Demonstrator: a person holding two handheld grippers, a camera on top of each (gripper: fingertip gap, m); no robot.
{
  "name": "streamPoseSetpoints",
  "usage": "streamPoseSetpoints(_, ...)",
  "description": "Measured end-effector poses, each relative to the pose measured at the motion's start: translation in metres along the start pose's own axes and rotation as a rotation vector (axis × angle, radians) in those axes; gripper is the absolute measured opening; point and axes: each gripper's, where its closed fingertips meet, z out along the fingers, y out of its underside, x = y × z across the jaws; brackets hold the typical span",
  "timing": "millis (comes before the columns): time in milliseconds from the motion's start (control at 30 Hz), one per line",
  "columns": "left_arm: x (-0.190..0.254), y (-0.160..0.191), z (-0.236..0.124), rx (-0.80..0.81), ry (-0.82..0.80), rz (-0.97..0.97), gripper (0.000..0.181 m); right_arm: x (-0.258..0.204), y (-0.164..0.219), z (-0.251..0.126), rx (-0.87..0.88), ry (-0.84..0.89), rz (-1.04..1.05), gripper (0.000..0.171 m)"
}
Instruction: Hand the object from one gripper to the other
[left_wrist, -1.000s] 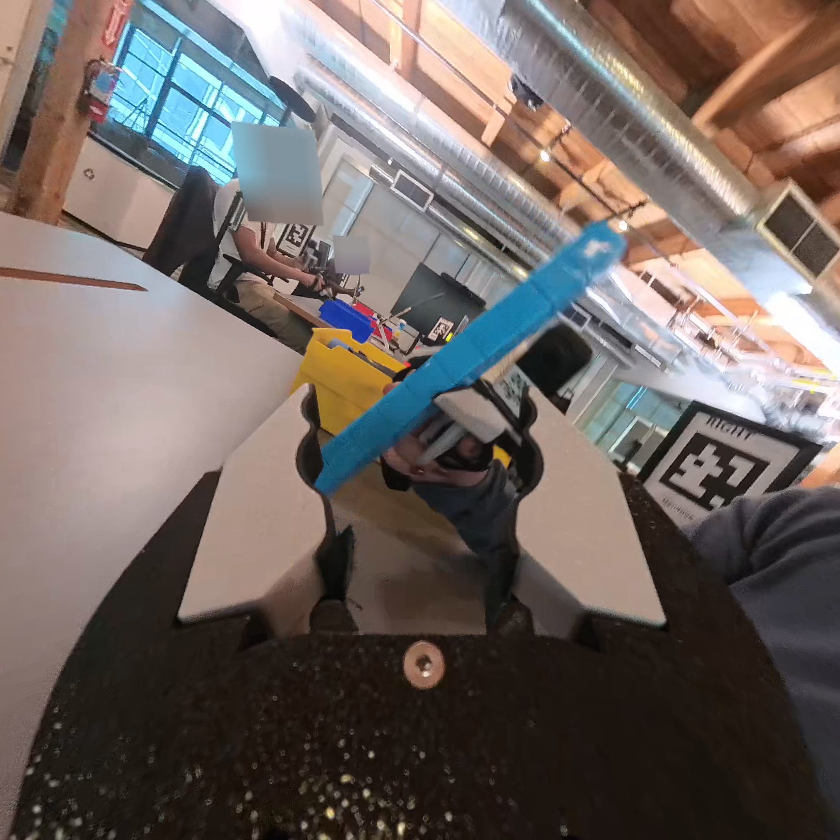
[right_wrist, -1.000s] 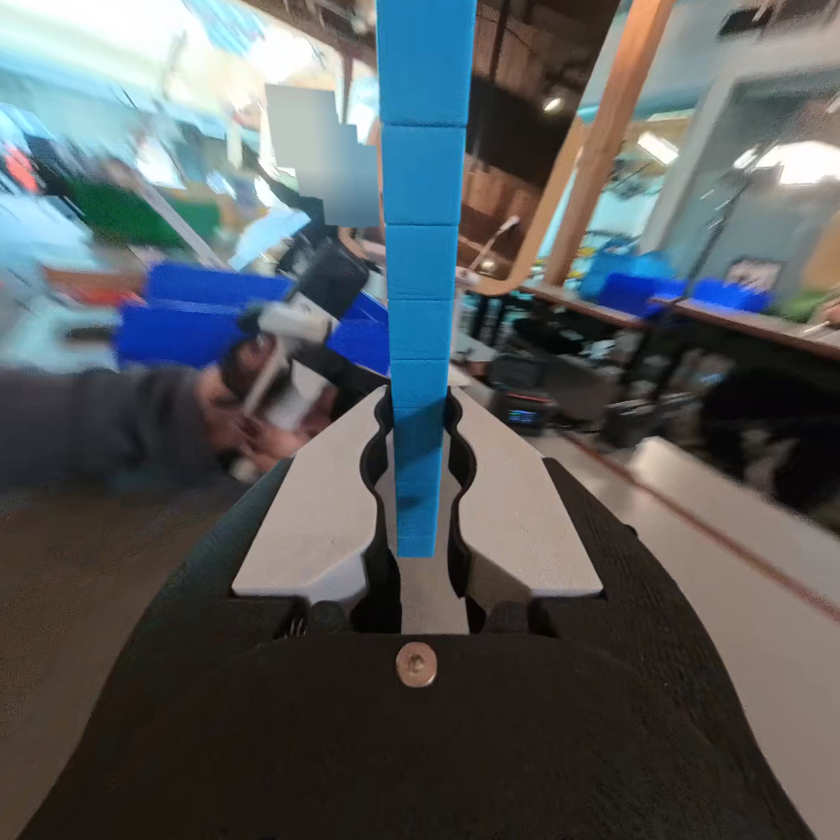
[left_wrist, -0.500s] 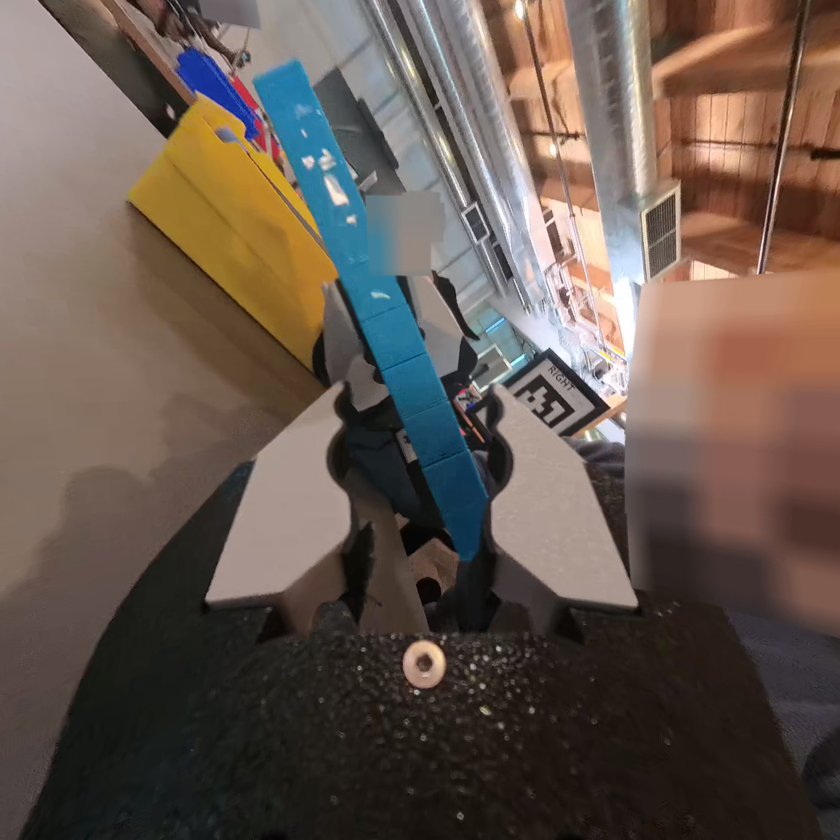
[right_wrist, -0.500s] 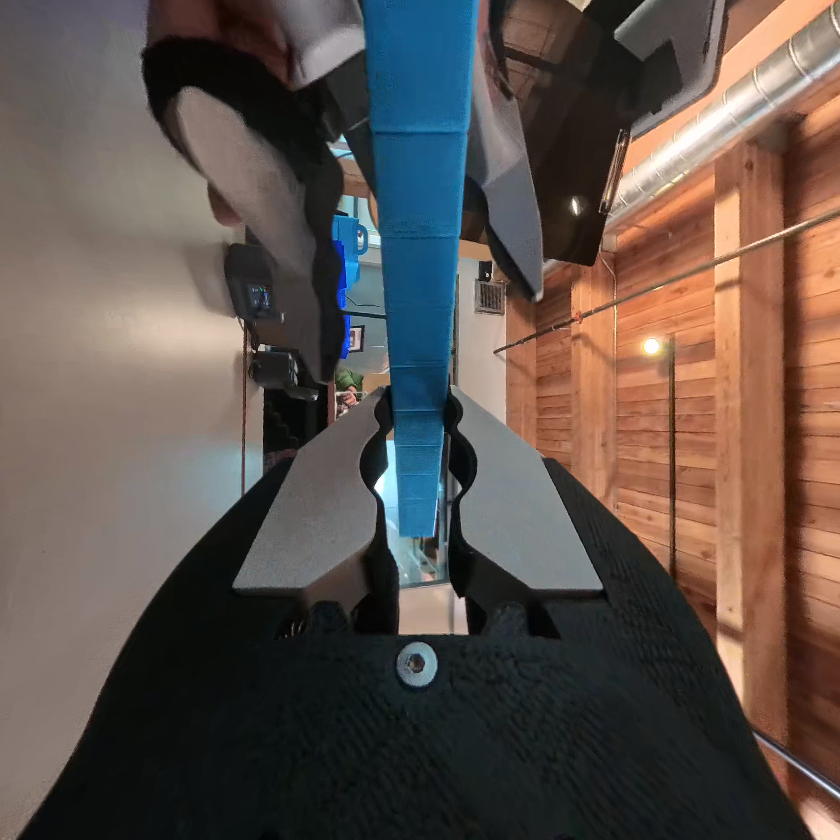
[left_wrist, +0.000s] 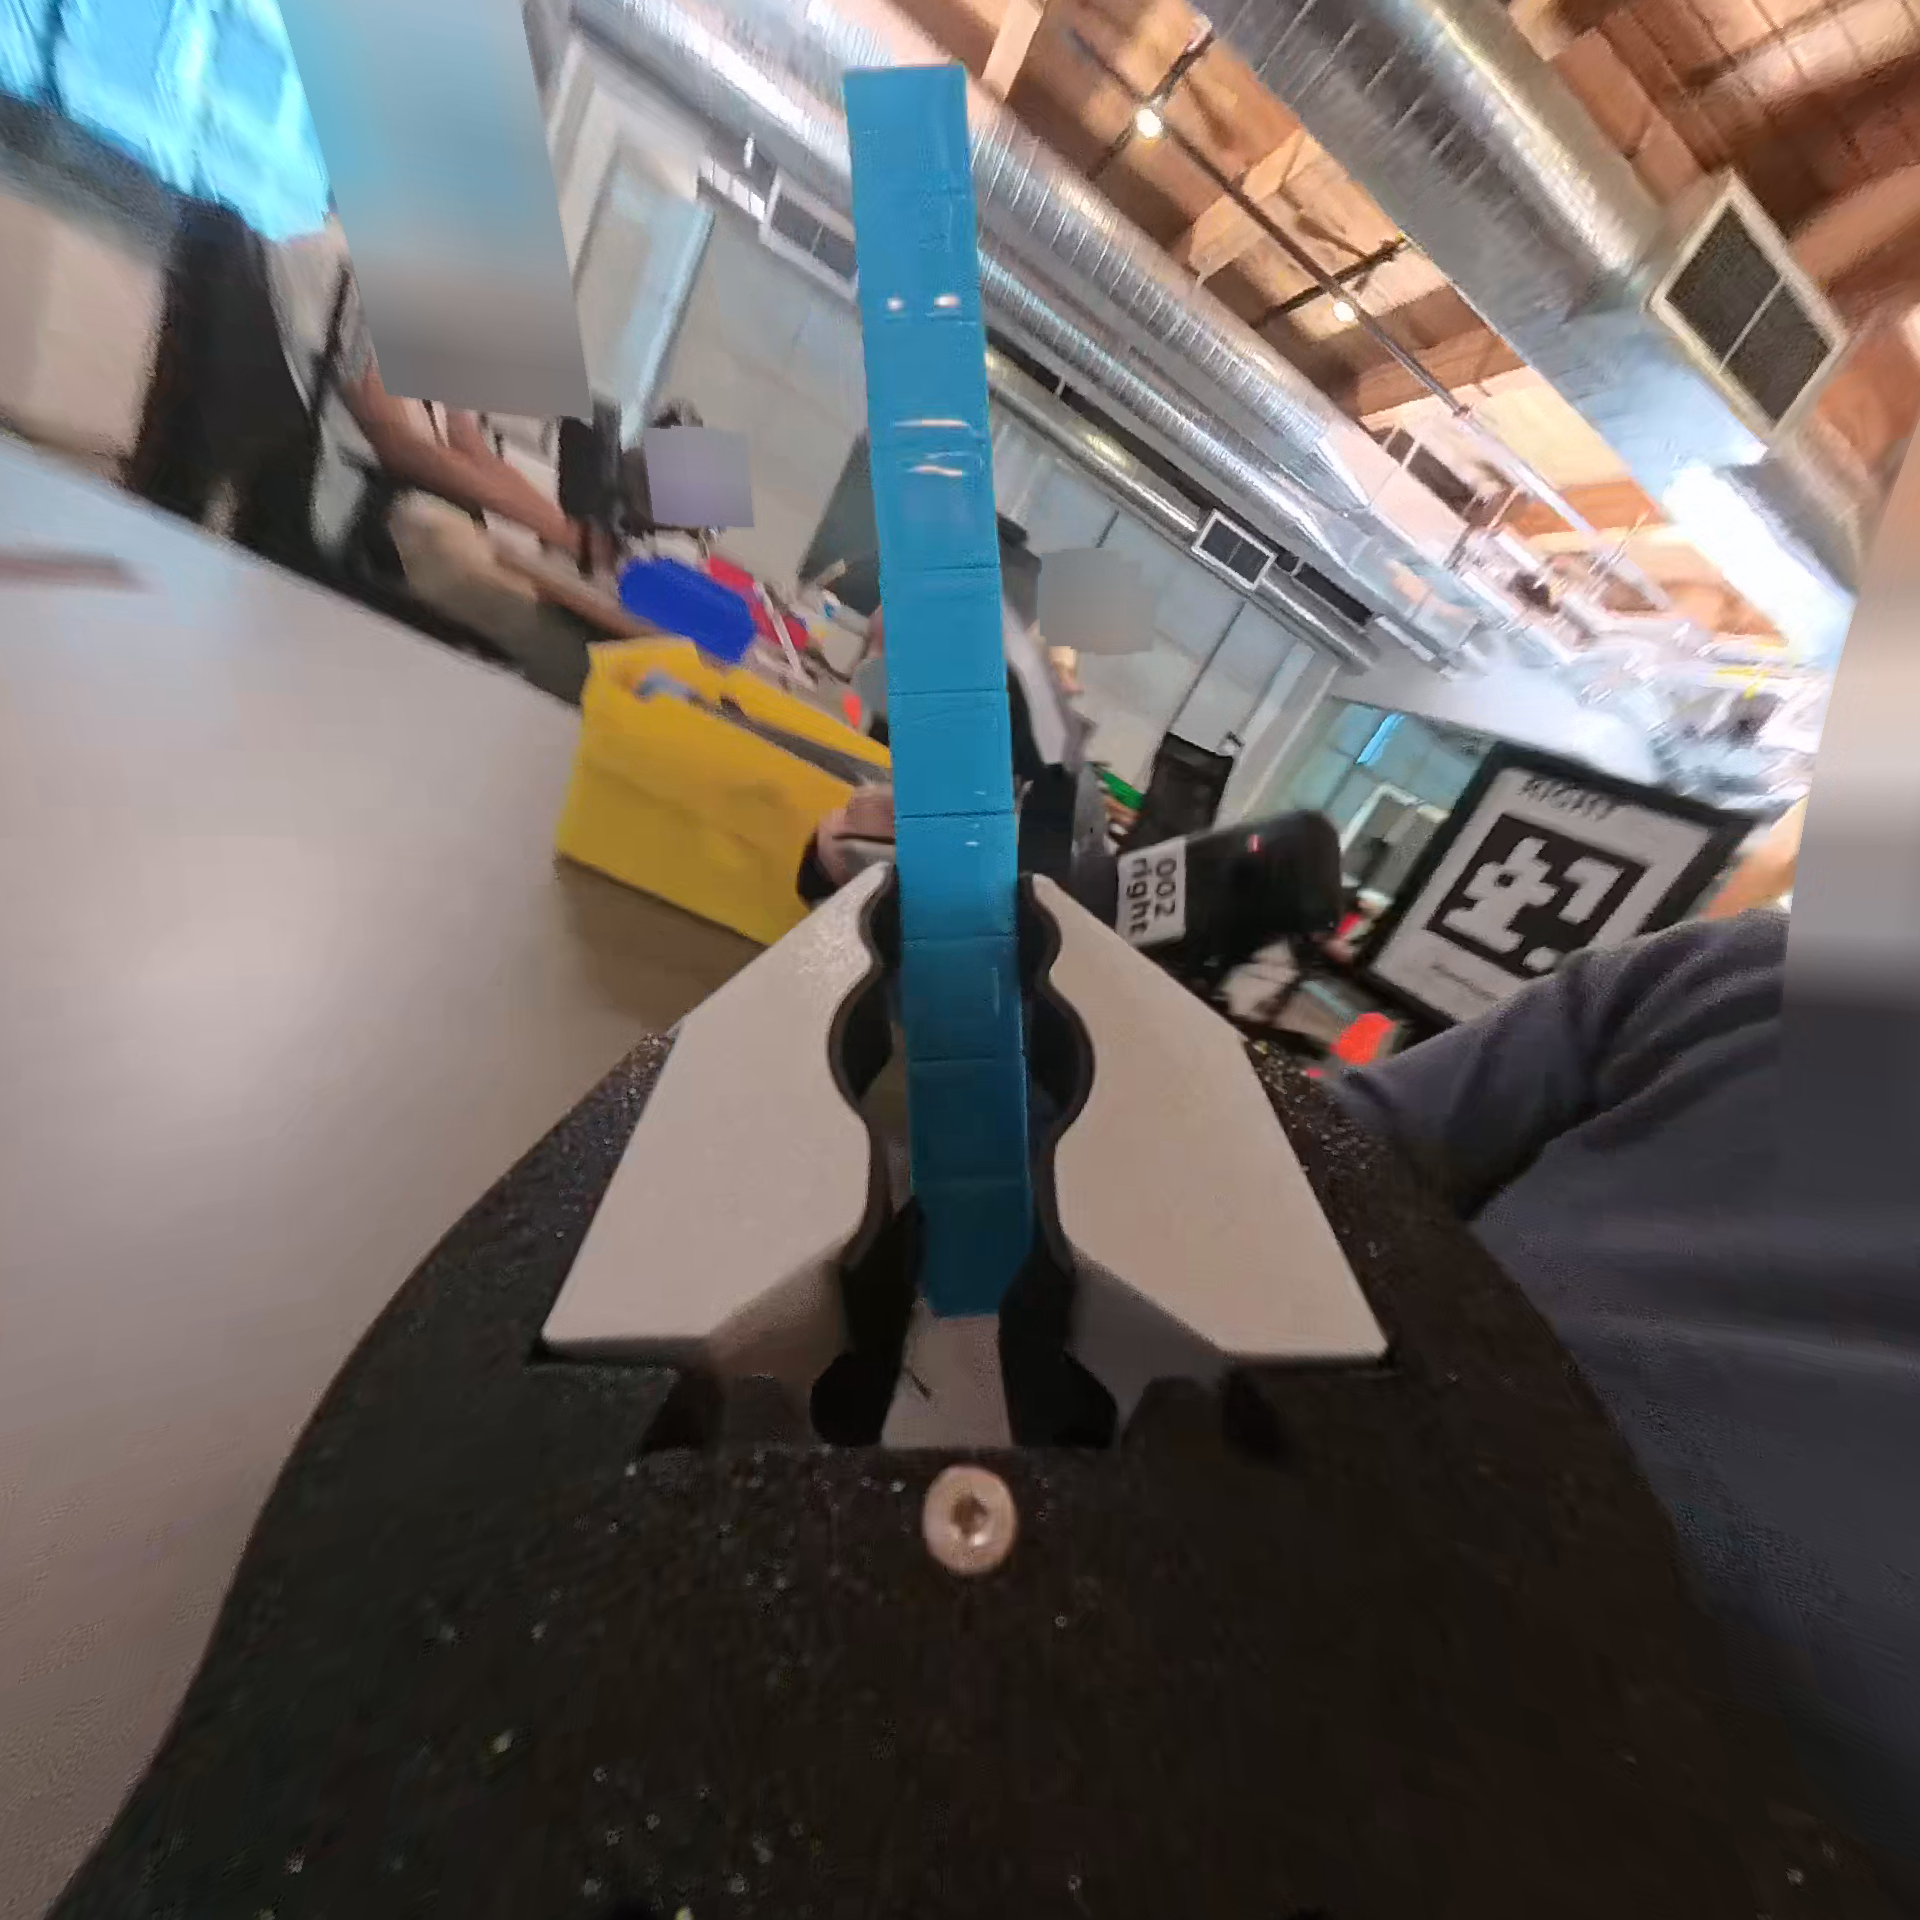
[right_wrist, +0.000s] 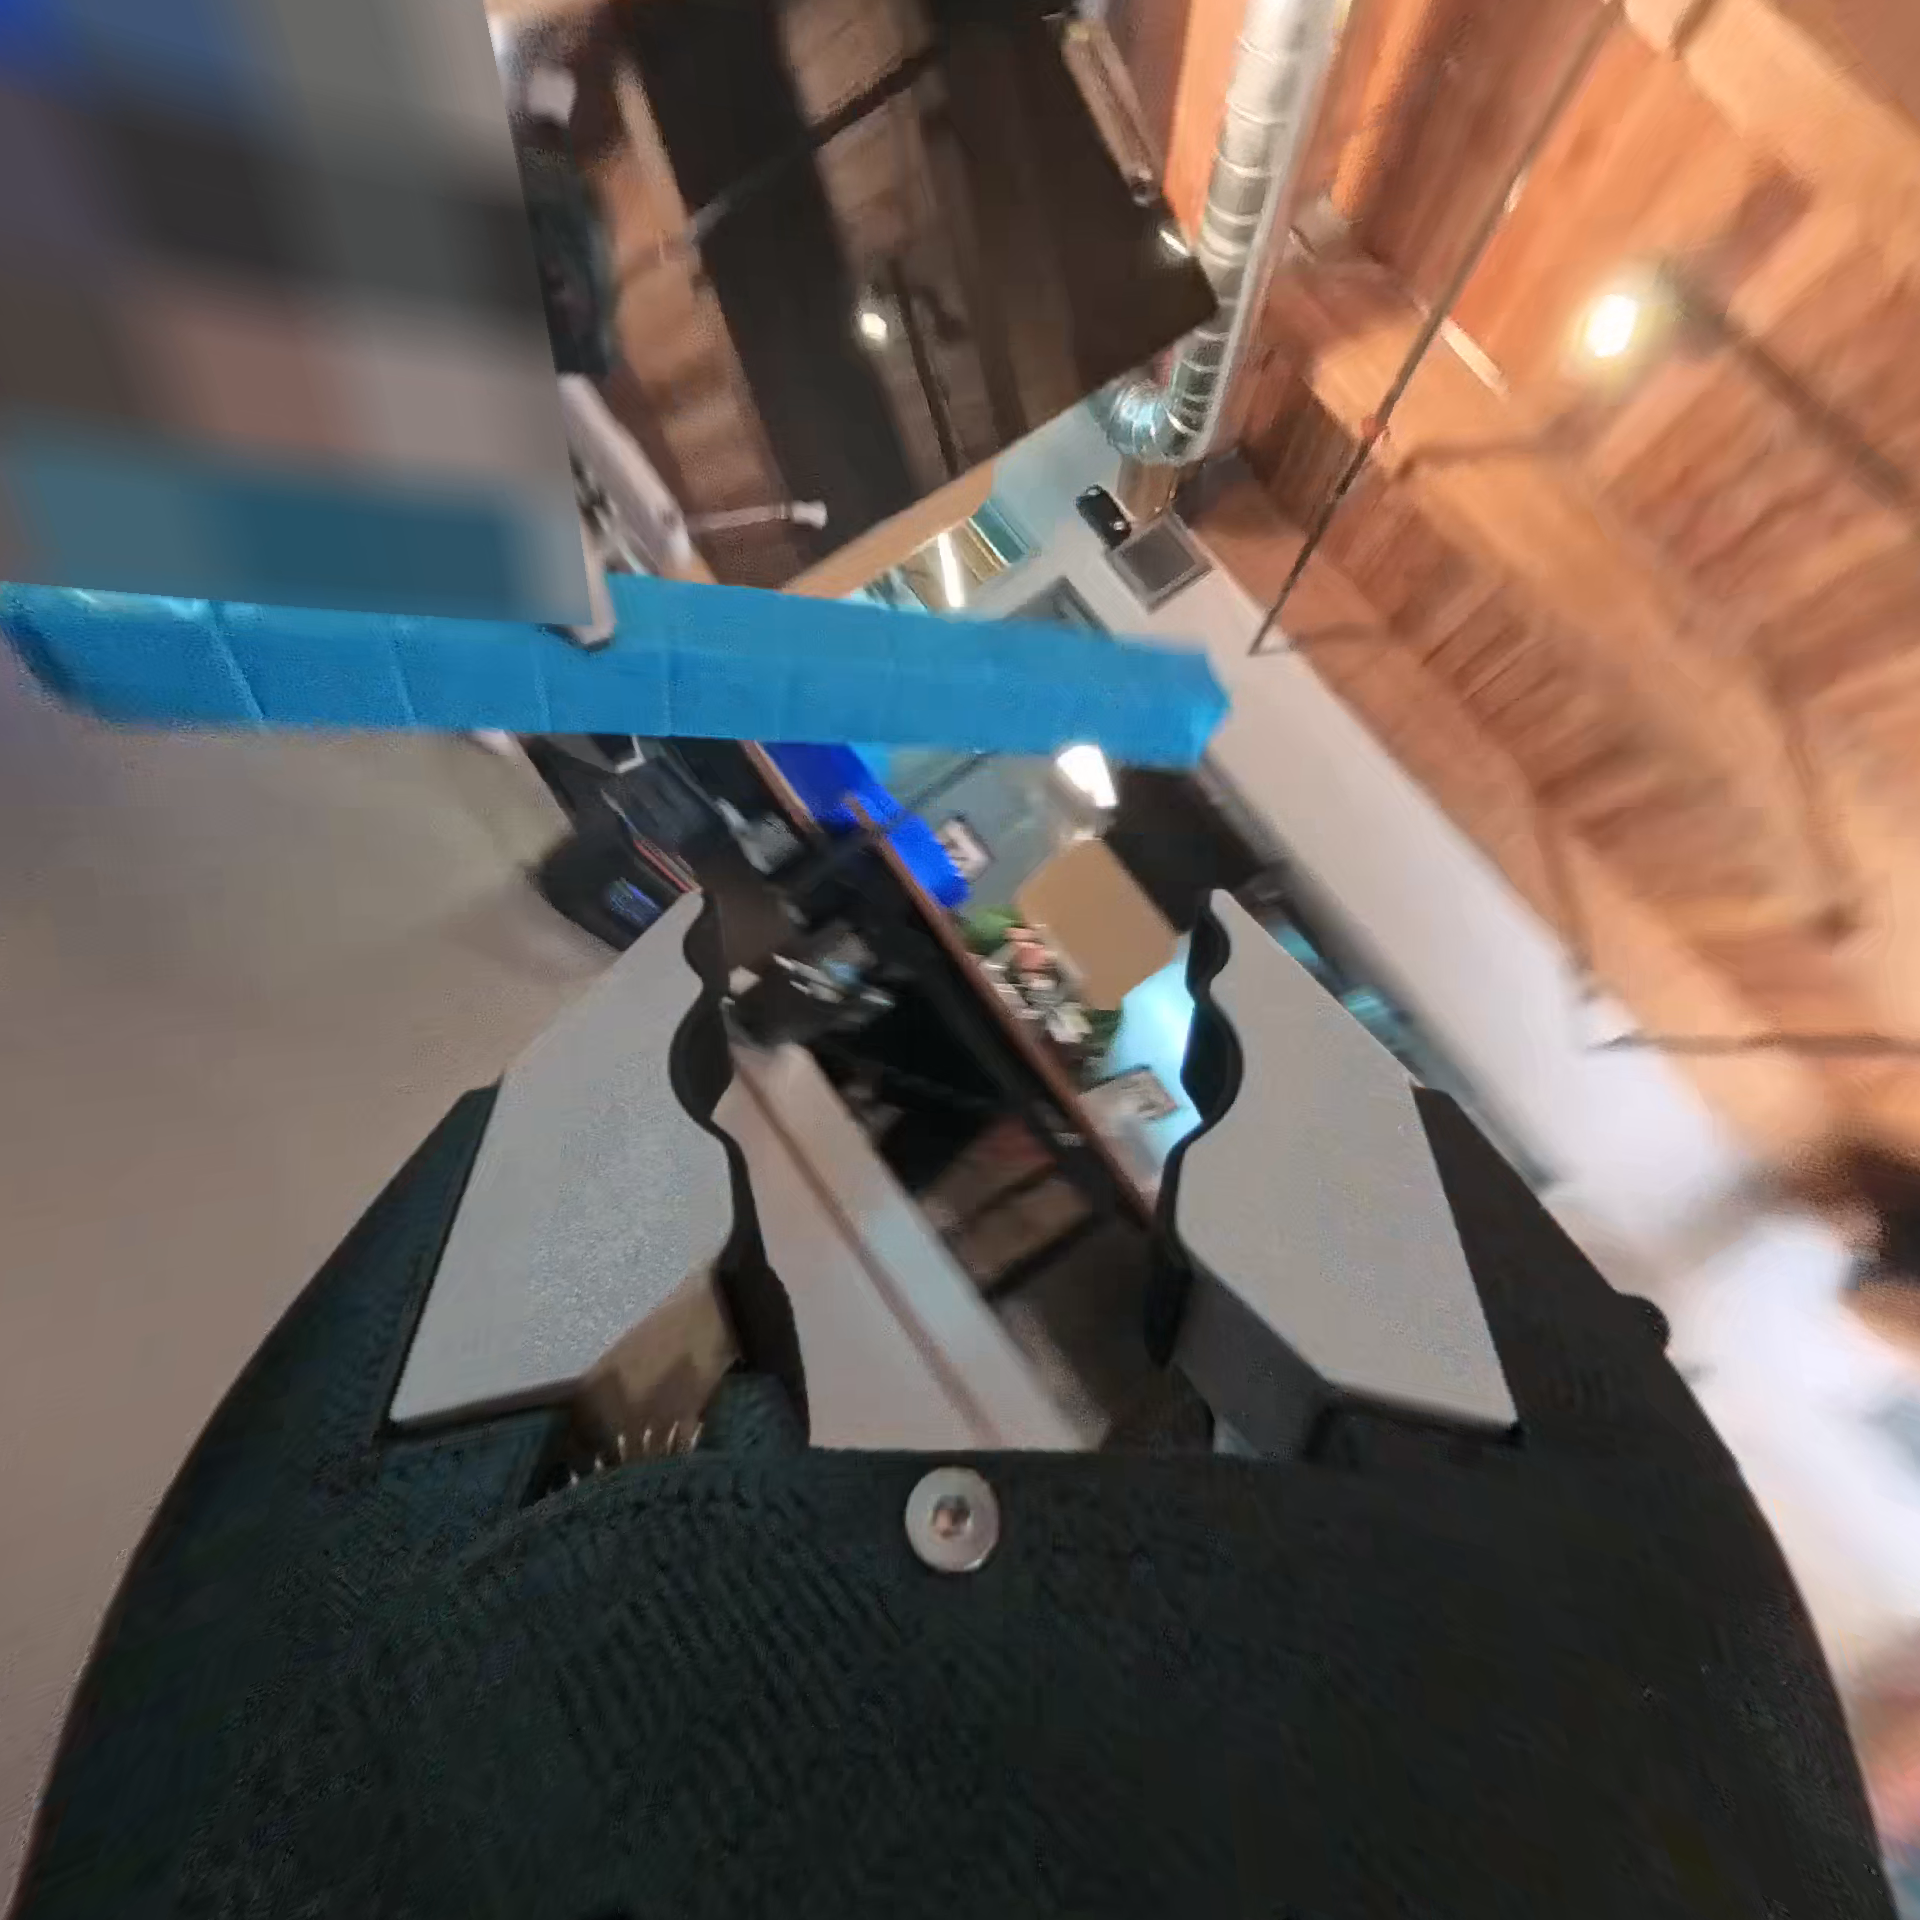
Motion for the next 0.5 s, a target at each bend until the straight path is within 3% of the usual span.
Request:
streamPoseSetpoints(167, 0.011, -0.003, 0.002, 0.001, -0.079, 0.446, 0.019, -0.012, -0.019, -0.005, 0.137, -0.406, 0.884, 0.077)
streamPoseSetpoints(233, 0.020, 0.009, 0.006, -0.065, -0.031, 0.495, 0.019, -0.015, -0.033, -0.011, 0.213, -0.566, 1.109, 0.081)
streamPoseSetpoints(400, 0.021, 0.033, 0.015, -0.178, 0.033, 0.455, 0.019, -0.033, -0.063, -0.028, 0.294, -0.825, 1.214, 0.068)
streamPoseSetpoints(500, 0.018, 0.042, 0.016, -0.228, 0.028, 0.441, 0.019, -0.043, -0.062, -0.027, 0.269, -0.812, 1.144, 0.032)
